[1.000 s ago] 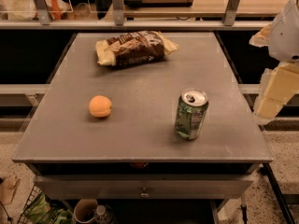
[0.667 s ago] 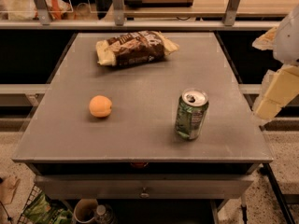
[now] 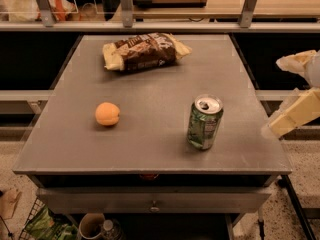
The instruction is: Move green can near orange
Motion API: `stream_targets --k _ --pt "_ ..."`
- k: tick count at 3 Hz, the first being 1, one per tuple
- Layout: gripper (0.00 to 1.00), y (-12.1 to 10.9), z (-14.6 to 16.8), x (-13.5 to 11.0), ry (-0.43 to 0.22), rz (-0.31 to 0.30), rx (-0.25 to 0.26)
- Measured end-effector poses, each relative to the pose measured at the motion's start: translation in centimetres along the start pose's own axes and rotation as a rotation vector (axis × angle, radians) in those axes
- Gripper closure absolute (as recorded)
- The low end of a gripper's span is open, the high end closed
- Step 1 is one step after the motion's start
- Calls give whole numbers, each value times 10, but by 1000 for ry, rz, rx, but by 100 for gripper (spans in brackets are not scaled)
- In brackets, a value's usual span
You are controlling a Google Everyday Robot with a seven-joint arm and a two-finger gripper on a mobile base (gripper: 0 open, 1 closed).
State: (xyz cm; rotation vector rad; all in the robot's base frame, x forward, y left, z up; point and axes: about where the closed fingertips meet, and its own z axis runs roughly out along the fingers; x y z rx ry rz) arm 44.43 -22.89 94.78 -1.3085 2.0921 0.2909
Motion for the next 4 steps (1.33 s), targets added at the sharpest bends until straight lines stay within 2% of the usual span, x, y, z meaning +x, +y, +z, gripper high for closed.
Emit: stream_targets --k 1,2,3,4 --pt "0 10 12 -10 -123 21 -49" --pt "0 21 23 -17 -147 33 -94" --pt "0 25 26 -19 -157 29 -95" --pt "0 31 34 -24 -196 30 -93"
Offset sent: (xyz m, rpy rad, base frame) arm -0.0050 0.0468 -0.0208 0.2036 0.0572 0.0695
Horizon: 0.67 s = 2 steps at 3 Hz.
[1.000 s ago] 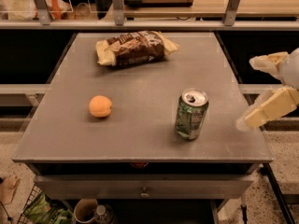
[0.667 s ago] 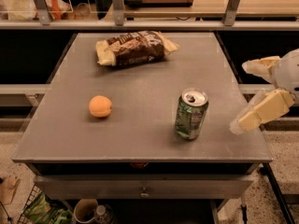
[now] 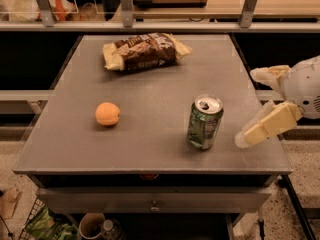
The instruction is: Move green can near orange
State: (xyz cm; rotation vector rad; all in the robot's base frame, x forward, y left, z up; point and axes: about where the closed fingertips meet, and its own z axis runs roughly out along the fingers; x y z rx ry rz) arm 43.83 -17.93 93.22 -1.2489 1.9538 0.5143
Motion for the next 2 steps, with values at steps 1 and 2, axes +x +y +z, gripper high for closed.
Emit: stream_targets --k 1,2 --pt "0 5 17 -2 -37 3 -6" --pt "0 10 37 -3 -57 7 -23"
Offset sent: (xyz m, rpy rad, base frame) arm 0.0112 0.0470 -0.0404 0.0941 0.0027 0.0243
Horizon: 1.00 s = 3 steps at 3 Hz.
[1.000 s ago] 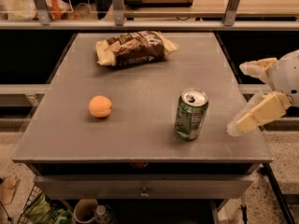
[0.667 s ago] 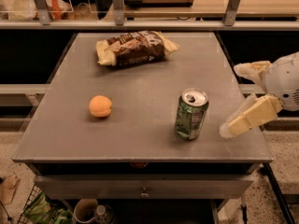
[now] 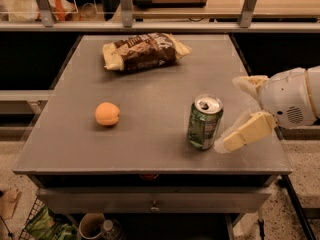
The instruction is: Move green can near orange
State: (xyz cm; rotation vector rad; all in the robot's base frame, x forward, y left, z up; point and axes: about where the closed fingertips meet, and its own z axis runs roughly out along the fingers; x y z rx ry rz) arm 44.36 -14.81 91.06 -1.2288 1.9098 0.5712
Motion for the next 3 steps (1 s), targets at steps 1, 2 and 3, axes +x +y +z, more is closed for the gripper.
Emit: stream_targets --k 1,2,3 --pt "0 6 19 2 -15 -3 -17" --pt "0 9 37 -2 -33 -18 -27" --pt "18 10 49 -6 -47 -28 -32"
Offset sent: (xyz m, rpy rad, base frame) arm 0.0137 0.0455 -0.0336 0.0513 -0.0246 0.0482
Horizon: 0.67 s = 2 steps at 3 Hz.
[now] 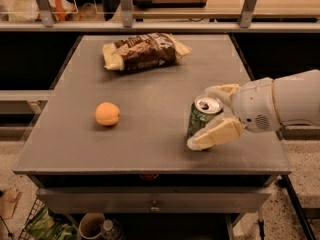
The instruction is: Move green can near orange
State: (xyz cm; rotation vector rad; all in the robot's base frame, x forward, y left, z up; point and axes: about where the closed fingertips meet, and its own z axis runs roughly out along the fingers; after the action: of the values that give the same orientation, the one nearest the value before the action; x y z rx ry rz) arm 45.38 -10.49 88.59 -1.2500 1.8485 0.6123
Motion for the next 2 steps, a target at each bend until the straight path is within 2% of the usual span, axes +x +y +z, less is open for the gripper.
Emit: stream_targets --k 2 --pt "64 -7 9 -14 -20 -23 -13"
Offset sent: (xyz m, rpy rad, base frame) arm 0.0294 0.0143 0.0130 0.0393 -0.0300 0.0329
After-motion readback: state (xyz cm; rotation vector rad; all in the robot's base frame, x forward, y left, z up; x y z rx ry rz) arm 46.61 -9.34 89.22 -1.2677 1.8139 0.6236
